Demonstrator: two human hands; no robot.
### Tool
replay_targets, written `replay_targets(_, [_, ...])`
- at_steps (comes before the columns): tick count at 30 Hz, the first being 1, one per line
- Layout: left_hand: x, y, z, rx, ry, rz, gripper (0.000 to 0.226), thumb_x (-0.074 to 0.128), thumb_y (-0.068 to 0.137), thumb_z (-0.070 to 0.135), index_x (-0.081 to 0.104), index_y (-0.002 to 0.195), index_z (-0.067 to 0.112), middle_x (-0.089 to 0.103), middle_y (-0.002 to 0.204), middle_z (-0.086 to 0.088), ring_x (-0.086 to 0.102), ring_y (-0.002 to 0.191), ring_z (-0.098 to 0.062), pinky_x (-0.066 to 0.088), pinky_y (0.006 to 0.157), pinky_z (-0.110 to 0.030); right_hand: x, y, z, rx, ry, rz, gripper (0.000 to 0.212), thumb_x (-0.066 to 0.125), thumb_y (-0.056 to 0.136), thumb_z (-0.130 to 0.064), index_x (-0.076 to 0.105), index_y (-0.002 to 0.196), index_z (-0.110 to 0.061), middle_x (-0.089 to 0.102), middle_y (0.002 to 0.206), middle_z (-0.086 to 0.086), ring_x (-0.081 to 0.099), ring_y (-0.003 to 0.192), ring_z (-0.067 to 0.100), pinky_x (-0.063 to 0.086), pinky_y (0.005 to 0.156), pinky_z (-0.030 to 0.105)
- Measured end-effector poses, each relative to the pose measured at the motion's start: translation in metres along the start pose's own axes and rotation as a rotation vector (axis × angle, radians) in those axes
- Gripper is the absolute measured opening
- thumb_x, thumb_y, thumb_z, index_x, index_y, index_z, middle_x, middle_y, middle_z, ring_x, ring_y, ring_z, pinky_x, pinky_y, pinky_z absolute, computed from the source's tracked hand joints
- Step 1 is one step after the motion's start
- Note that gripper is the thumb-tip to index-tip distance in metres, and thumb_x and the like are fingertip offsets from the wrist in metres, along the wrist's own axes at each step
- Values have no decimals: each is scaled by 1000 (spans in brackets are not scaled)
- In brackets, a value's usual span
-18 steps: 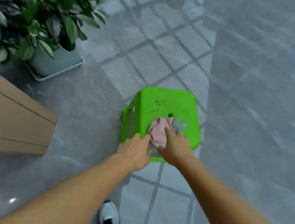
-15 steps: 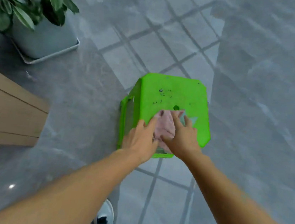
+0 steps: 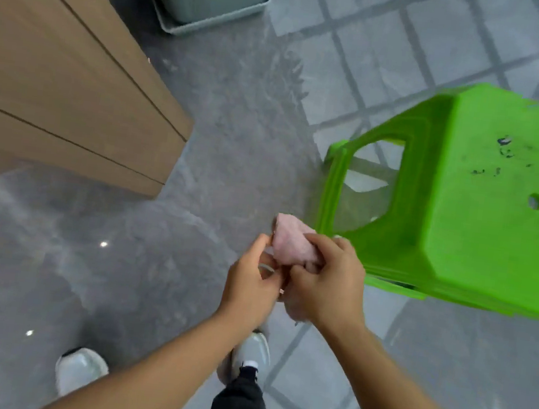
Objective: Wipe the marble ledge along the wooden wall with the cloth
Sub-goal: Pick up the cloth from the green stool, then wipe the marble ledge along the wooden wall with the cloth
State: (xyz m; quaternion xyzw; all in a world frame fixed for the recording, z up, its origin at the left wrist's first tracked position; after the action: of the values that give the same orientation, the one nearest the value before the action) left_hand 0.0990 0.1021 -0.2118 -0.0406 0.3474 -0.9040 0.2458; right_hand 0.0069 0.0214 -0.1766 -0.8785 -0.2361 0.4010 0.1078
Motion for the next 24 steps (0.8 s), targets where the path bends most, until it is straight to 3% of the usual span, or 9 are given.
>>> replay_targets(2, [-44, 21, -33, -31, -16, 62, 30, 66, 85, 7, 59, 84, 37, 66, 80, -3, 65, 59, -13, 58, 47, -35, 54, 13, -4, 104, 82, -101, 38, 71, 67, -6, 74, 103, -19, 70, 86, 3, 63, 84, 21, 38, 68, 21])
replay_targets(6, [-112, 104, -103, 0, 54, 132, 37, 62, 88, 9, 52, 89, 44, 61, 95, 6, 67, 75, -23, 59, 49, -36, 173, 63, 8, 272, 260, -318, 16, 72, 79, -8, 73, 94, -10, 73, 86, 7, 66, 81, 21, 52, 74, 32])
replay_targets(9, [-162, 175, -156, 64, 83, 206, 32, 59, 90, 16, 52, 87, 47, 58, 93, 11, 66, 83, -23, 59, 49, -34, 273, 106, 20, 332, 397, -444, 20, 69, 82, -4, 71, 101, 1, 74, 104, 21, 71, 91, 31, 56, 79, 43])
replay_targets(12, [-215, 234, -208, 236, 136, 273, 18, 62, 86, 34, 55, 97, 46, 61, 92, 17, 63, 78, -14, 59, 65, -41, 355, 166, 23, 351, 565, -572, 18, 66, 86, -2, 67, 104, 2, 71, 106, 22, 68, 82, 28, 56, 70, 34])
replay_targets(14, [-247, 250, -260, 283, 400, 335, 29, 56, 79, 52, 56, 108, 47, 60, 106, 10, 64, 84, -19, 56, 79, -43, 394, 211, 27, 315, 493, -464, 15, 66, 88, -6, 64, 102, -2, 69, 108, 20, 67, 83, 28, 59, 70, 34])
replay_targets(16, [-271, 244, -318, 192, 715, 514, 59, 48, 75, 66, 48, 129, 43, 48, 136, -5, 53, 116, -34, 47, 101, -50, 422, 254, 33, 113, 102, -133, 35, 65, 87, -15, 58, 120, -7, 59, 127, 21, 59, 109, 36, 50, 94, 41])
replay_targets(18, [-282, 230, -354, 9, 901, 587, 94, 35, 70, 80, 33, 150, 31, 26, 158, -20, 28, 141, -46, 28, 112, -61, 421, 262, 33, -160, -196, 56, 56, 61, 85, -27, 46, 138, -15, 44, 140, 21, 42, 126, 41, 39, 103, 44])
replay_targets(21, [-278, 217, -365, -143, 948, 521, 115, 12, 63, 94, 17, 157, 27, 6, 166, -20, 6, 150, -49, 11, 118, -64, 409, 247, 38, -710, -591, -127, 69, 54, 86, -47, 34, 148, -22, 30, 153, 24, 30, 134, 44, 32, 109, 50])
replay_targets(24, [-278, 223, -355, -232, 885, 496, 106, 37, 69, 88, 5, 157, 37, -15, 167, -11, -6, 147, -54, 9, 118, -67, 398, 254, 48, -925, -879, -452, 79, 52, 89, -55, 20, 155, -27, 5, 164, 19, 6, 149, 41, 18, 118, 57])
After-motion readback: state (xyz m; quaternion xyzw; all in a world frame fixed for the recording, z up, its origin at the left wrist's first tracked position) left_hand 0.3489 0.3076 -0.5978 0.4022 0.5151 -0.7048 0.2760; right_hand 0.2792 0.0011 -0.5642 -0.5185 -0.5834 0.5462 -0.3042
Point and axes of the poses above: each hand's wrist, its own y-axis towards the middle knuckle, its own x-axis out of the palm, z = x × y, the point moved 1 cm from there along y, towards the middle knuckle
